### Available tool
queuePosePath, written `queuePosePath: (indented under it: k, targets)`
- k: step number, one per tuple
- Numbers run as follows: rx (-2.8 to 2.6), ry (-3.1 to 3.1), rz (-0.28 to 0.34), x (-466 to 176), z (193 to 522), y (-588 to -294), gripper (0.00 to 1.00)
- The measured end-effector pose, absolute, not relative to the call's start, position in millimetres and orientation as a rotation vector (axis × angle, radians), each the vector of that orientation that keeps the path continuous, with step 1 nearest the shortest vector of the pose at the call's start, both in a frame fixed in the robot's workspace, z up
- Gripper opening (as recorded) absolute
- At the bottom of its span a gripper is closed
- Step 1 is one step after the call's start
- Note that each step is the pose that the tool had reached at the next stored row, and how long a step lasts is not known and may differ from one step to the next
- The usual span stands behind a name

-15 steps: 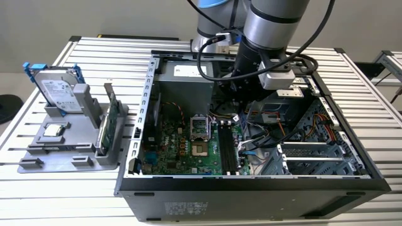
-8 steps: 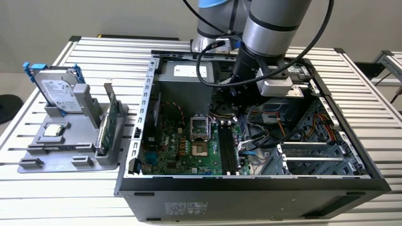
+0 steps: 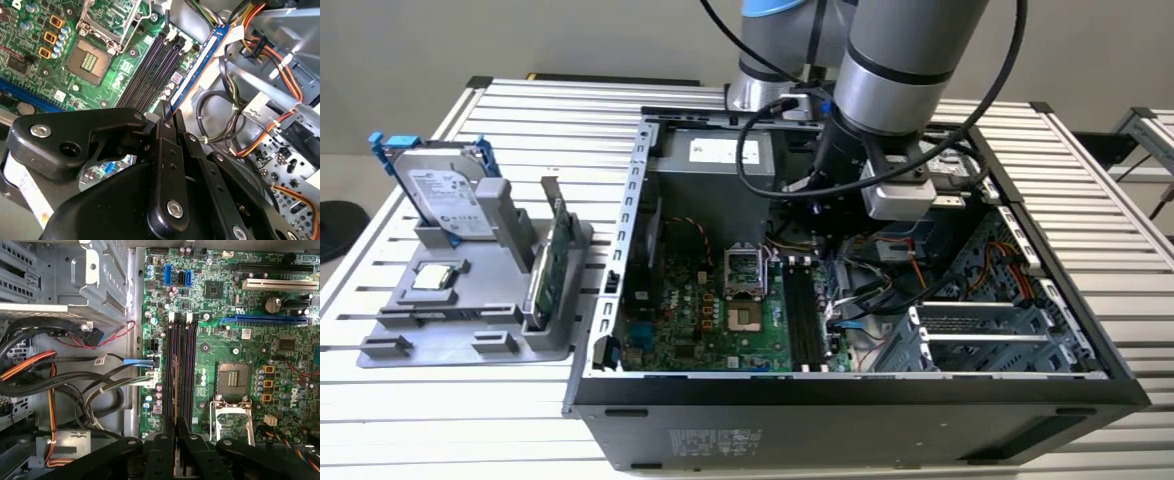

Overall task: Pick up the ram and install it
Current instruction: 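Insert the ram into the slot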

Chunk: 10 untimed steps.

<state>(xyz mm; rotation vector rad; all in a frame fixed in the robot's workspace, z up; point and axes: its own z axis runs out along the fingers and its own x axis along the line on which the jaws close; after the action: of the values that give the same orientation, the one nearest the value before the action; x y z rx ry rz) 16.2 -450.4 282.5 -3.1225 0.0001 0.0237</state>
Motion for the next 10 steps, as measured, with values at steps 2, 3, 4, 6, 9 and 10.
queuePosePath:
  k: [2,3,4,6,9,10]
  targets:
    - [-3.122,0.013,0.023,16.2,280.3,-451.6,0.0]
    - [-3.122,0.018,0.023,16.2,279.2,-452.2,0.0]
    - [-3.122,0.024,0.023,16.2,278.0,-452.8,0.0]
    - [-3.122,0.034,0.023,16.2,276.3,-454.3,0.0]
    - [-3.122,0.047,0.027,16.2,274.4,-455.4,0.0]
    - [-3.122,0.051,0.028,16.2,274.0,-455.5,0.0]
